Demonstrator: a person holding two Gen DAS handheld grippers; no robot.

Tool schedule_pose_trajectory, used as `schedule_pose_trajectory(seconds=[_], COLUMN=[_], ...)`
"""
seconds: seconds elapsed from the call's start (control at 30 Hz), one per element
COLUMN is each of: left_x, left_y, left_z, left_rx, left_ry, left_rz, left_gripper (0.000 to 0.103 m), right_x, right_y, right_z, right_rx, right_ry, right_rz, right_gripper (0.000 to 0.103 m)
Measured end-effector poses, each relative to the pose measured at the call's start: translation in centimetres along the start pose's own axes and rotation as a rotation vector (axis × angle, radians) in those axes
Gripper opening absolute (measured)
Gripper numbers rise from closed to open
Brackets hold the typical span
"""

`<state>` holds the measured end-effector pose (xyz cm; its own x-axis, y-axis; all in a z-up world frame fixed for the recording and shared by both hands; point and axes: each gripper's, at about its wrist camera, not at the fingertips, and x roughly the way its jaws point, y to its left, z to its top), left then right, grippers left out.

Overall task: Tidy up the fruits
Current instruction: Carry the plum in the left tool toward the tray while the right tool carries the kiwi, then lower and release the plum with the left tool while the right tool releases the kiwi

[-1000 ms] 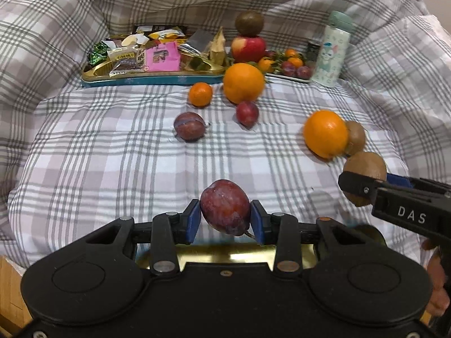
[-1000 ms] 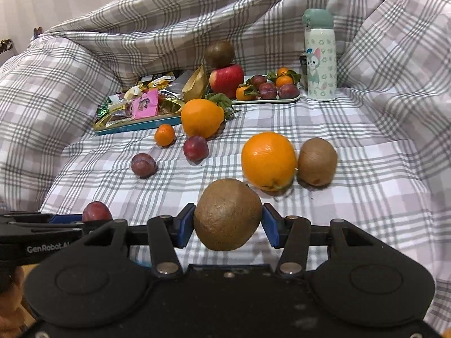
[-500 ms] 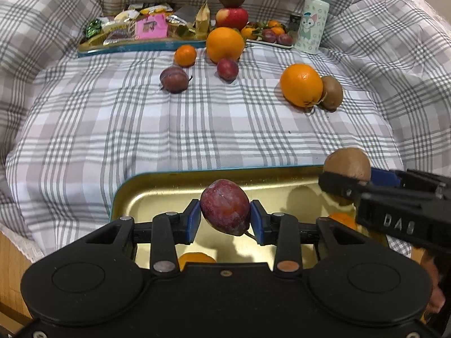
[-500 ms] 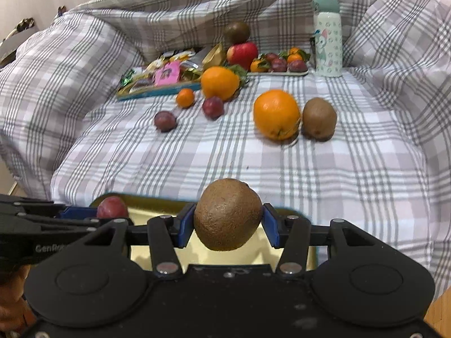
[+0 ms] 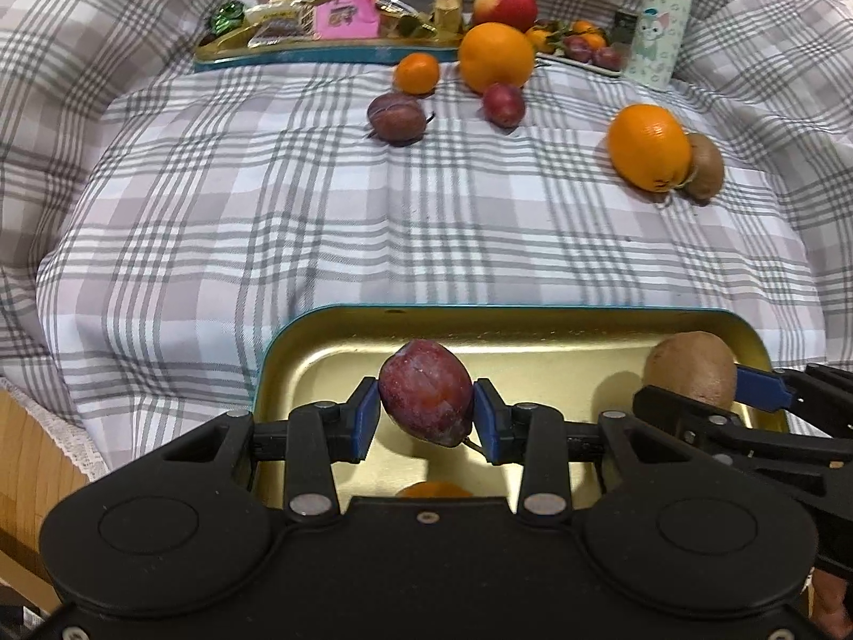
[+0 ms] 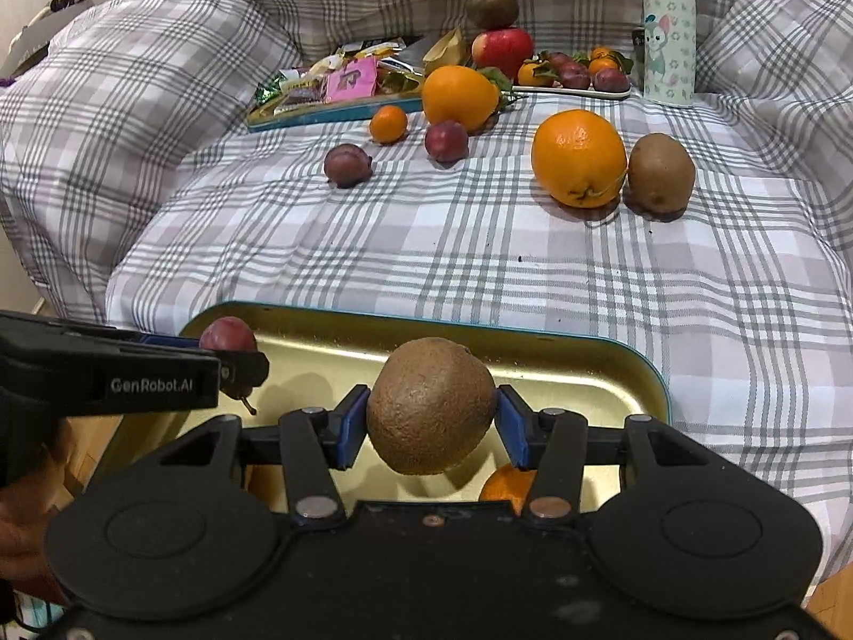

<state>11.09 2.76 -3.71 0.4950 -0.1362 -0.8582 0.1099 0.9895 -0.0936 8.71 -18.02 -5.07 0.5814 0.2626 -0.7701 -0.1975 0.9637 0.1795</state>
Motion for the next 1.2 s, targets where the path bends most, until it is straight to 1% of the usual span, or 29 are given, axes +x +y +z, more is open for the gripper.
schedule_pose_trajectory(seconds=[0.5, 0.73, 1.0, 1.2], left_x=[0.9, 0.1, 0.5, 0.4], left_y=[0.4, 0.4, 0.5, 0.3], left_z=[-0.1, 0.3, 0.1, -0.1], left_rx=[0.0, 0.007, -0.007, -0.003], left_ry=[0.034, -0.011, 0.02, 0.024], left_rz=[0.019, 0.007, -0.004, -0.009], left_gripper=[0.046, 0.046, 0.046, 0.046], right_x=[0.9, 1.2, 1.6, 1.8], right_y=[0.0, 0.0, 0.0, -0.2], right_z=[0.2, 0.3, 0.3, 0.4], right_rx=[-0.01, -0.008, -0.004, 0.007], right_ry=[0.031, 0.039, 0.052, 0.068], right_rz=[-0.016, -0.022, -0.03, -0.036], right_gripper=[0.053, 0.053, 0.053, 0.053])
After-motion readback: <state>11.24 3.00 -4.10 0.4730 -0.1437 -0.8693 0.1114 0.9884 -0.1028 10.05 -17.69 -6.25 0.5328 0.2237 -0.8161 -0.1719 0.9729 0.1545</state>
